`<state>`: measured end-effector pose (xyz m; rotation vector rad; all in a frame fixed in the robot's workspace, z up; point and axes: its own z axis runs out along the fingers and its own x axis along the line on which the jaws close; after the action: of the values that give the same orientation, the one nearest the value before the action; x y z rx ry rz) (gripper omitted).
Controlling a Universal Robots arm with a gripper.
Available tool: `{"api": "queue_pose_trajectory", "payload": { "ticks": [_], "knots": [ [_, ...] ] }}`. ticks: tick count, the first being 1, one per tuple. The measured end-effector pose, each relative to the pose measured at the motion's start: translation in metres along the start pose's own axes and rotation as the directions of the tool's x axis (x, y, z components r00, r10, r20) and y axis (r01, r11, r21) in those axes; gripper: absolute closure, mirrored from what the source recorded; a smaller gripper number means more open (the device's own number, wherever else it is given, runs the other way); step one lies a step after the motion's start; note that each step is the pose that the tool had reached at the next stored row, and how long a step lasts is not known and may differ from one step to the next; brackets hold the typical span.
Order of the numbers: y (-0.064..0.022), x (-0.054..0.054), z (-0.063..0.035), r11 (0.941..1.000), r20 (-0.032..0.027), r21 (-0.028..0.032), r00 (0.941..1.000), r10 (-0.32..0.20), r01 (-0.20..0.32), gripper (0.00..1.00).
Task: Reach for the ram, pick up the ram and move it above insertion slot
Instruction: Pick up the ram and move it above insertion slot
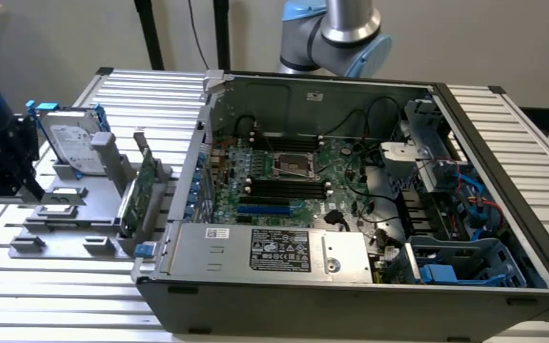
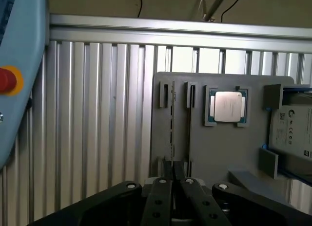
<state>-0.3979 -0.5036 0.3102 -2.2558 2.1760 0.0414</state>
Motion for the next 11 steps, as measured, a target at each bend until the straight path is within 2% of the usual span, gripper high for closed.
{"api": "queue_pose_trajectory", "payload": {
  "ticks": [11],
  "knots": [
    [-0.0115,-0.006,-0.0488,0.9999,-0.0003,-0.0017,0.9999,-0.015,0.015,0.87]
  ]
}}
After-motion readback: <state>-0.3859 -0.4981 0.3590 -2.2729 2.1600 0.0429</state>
